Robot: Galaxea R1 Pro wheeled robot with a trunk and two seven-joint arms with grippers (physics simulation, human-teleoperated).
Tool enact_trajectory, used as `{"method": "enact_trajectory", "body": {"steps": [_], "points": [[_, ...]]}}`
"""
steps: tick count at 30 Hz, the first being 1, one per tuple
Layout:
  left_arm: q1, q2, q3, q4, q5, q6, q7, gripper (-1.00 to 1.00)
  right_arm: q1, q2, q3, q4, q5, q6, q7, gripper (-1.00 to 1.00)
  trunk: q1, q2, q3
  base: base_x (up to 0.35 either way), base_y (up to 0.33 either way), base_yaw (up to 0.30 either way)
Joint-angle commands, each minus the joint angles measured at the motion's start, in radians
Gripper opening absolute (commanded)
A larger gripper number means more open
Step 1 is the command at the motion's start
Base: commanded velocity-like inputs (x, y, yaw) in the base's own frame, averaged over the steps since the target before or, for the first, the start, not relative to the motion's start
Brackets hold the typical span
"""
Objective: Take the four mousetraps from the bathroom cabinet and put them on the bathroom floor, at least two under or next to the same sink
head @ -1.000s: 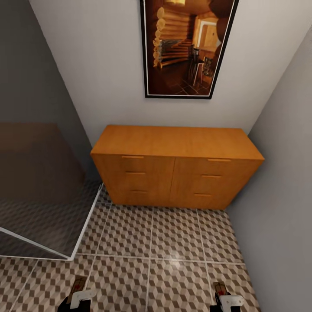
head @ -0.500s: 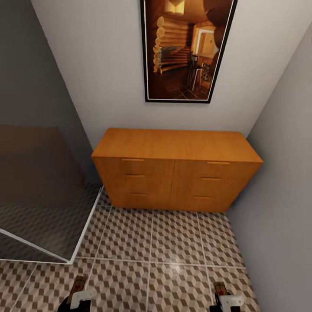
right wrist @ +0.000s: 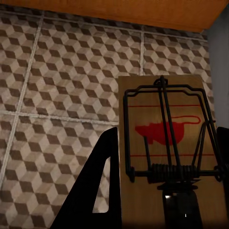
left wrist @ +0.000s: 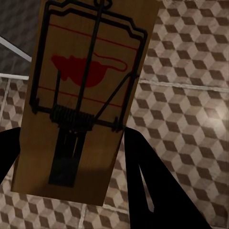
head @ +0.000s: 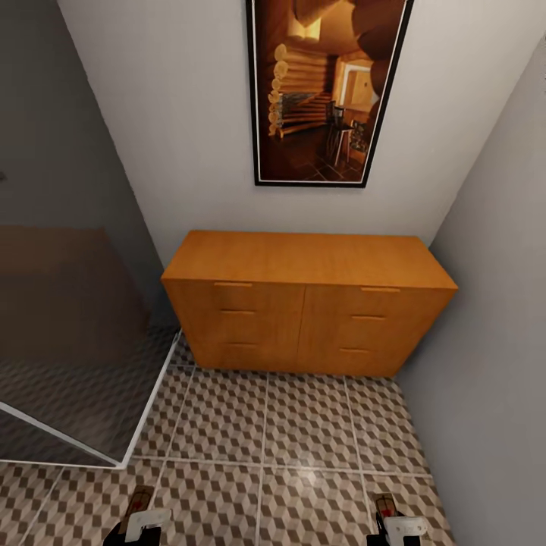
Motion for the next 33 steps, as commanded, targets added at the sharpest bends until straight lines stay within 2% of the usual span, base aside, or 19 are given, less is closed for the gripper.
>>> {"method": "enact_trajectory", "body": {"steps": [1, 33], "points": [[-0.001, -0.001, -0.009, 0.003, -0.002, -0.002, 0.004, -1.0, 0.0, -0.001, 0.008, 0.0, -0.009, -0.003, -0.002, -1.0, 0.001, -0.002, 0.0, 0.0, 0.0, 0.0], [-0.001, -0.003, -0.009, 0.003, -0.002, 0.0, 0.004, -1.0, -0.001, 0.002, 0.01, 0.001, -0.009, -0.003, -0.002, -1.0, 0.001, -0.002, 0.052, 0.0, 0.0, 0.0]]}}
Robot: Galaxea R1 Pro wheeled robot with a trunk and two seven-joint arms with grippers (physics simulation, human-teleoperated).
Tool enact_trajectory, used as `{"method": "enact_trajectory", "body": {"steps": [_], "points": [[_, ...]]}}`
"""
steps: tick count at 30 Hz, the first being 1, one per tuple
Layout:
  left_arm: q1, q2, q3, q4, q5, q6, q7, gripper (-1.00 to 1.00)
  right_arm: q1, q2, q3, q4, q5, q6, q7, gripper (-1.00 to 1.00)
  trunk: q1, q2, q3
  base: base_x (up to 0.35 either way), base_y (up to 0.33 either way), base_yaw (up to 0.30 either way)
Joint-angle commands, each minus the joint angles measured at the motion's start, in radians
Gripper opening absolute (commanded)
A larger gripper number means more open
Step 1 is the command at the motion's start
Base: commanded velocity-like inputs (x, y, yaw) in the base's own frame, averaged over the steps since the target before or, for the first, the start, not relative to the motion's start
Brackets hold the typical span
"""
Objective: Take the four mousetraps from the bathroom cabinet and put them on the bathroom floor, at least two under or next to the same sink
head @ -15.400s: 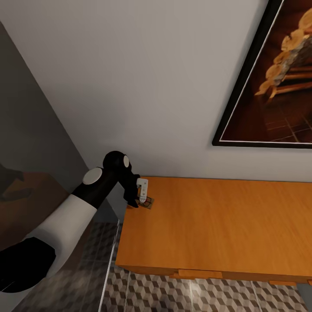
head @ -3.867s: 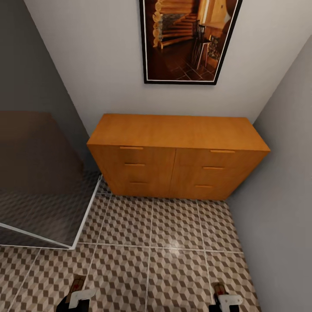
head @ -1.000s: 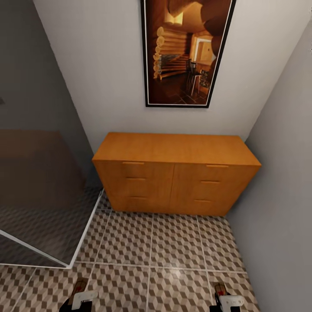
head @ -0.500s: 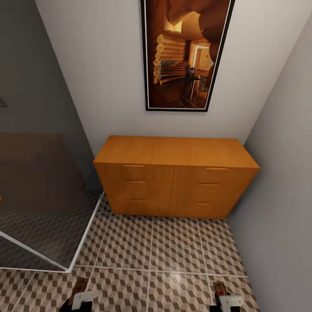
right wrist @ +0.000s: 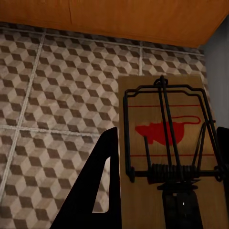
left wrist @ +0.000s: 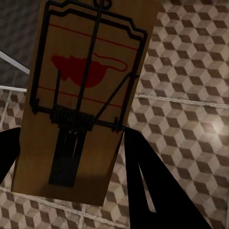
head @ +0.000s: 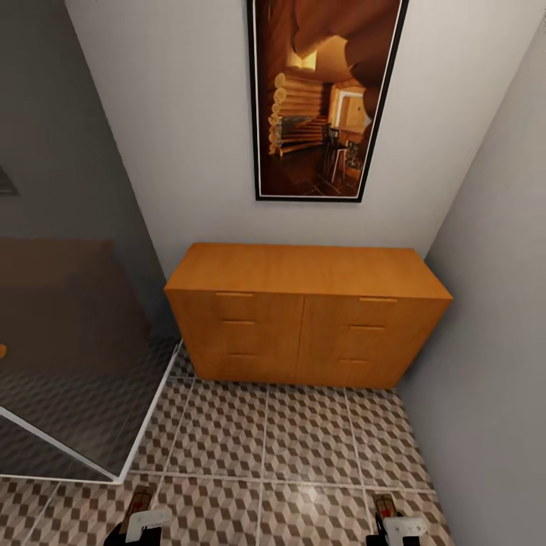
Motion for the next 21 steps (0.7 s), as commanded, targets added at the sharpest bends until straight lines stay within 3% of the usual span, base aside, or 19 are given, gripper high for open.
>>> {"method": "enact_trajectory", "body": {"steps": [1, 21], "points": [[-0.001, -0.001, -0.009, 0.003, -0.001, -0.003, 0.004, -1.0, -0.001, -0.001, 0.008, 0.0, -0.01, -0.003, -0.002, -1.0, 0.001, -0.002, 0.0, 0.0, 0.0, 0.0], [-0.001, 0.001, -0.009, 0.003, -0.001, -0.004, 0.004, -1.0, 0.0, 0.001, 0.009, 0.011, -0.008, -0.004, -0.002, -1.0, 0.001, -0.002, 0.032, 0.0, 0.0, 0.0]]}}
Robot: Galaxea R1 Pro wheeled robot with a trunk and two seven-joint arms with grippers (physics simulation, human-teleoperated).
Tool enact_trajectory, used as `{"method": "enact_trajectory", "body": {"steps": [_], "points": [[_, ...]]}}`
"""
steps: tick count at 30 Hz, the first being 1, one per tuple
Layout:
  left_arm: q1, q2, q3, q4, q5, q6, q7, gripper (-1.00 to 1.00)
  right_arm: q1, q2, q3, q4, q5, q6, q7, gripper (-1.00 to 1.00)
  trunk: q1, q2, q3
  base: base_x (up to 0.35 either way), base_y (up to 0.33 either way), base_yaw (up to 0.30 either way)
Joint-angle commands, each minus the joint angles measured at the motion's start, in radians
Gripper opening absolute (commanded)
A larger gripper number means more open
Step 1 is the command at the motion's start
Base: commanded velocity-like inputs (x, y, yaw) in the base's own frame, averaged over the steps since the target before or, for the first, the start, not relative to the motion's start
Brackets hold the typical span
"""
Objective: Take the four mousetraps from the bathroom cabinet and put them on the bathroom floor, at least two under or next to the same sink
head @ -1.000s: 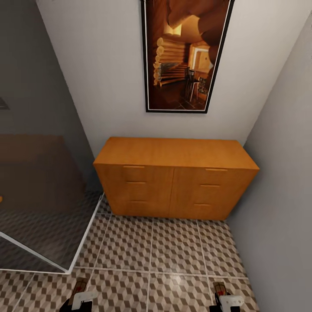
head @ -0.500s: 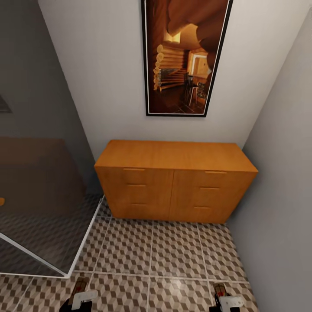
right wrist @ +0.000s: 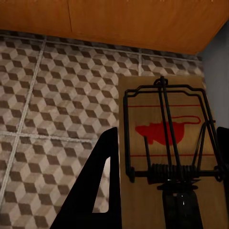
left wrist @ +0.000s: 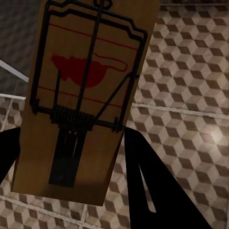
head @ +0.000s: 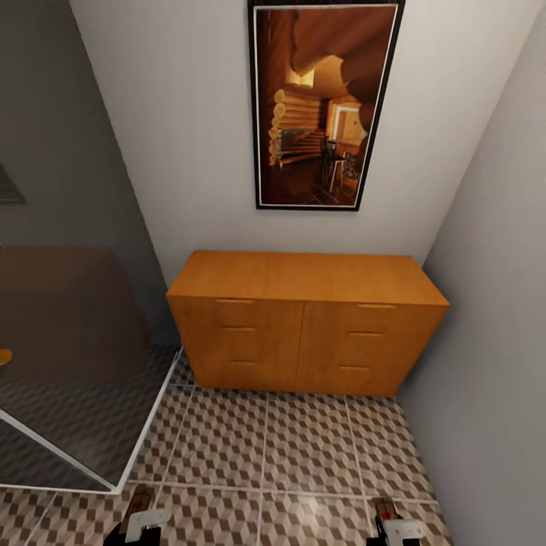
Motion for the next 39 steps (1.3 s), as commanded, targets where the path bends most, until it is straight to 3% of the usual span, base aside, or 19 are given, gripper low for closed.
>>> {"method": "enact_trajectory", "body": {"steps": [1, 39], "points": [[-0.001, -0.001, -0.009, 0.003, -0.002, -0.003, 0.004, -1.0, -0.001, -0.001, 0.009, 0.0, -0.009, -0.003, -0.002, -1.0, 0.001, -0.002, 0.0, 0.0, 0.0, 0.0], [-0.001, -0.001, -0.009, 0.002, -0.002, -0.003, 0.004, -1.0, -0.001, 0.001, 0.01, 0.0, -0.009, -0.003, -0.002, -1.0, 0.001, -0.002, 0.062, 0.0, 0.0, 0.0]]}}
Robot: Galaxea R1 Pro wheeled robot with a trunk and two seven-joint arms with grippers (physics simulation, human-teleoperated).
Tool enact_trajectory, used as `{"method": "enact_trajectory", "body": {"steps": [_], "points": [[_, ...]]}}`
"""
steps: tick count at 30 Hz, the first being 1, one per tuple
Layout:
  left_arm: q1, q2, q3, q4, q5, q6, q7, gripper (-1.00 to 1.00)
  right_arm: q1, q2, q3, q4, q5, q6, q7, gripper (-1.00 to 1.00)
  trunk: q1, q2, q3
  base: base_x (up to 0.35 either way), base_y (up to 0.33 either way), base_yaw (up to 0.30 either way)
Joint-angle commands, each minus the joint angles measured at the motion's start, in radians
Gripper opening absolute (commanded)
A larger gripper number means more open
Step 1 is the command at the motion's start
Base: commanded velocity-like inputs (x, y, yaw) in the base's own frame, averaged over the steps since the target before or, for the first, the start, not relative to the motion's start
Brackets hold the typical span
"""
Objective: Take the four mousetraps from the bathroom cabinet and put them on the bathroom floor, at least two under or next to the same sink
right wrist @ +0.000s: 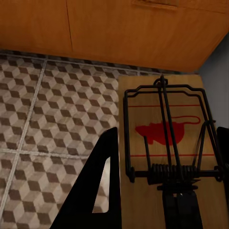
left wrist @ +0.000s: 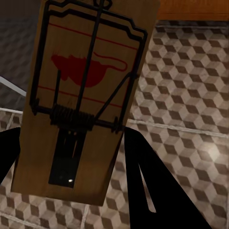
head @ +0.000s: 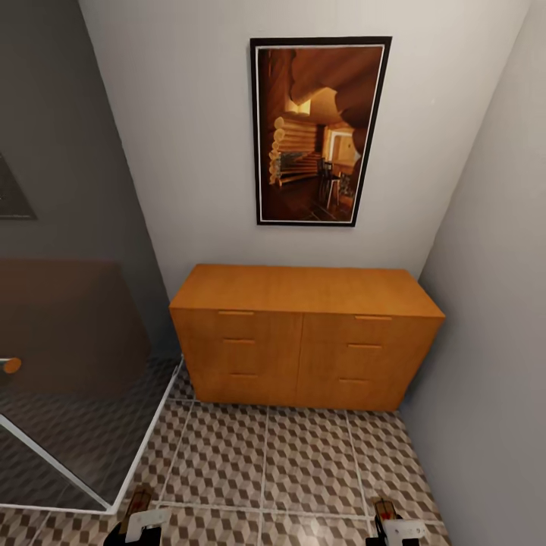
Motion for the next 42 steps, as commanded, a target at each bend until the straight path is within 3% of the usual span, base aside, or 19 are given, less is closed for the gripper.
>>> {"method": "enact_trajectory", "body": {"steps": [1, 42], "points": [[-0.001, 0.0, -0.009, 0.003, -0.002, -0.003, 0.004, -1.0, -0.001, -0.001, 0.008, 0.0, -0.009, -0.003, -0.002, -1.0, 0.001, -0.002, 0.0, 0.0, 0.0, 0.0], [-0.001, 0.0, -0.009, 0.004, -0.002, -0.002, 0.004, -1.0, 0.0, 0.0, 0.008, 0.0, -0.009, -0.003, -0.002, -1.0, 0.001, -0.002, 0.066, 0.0, 0.0, 0.0]]}}
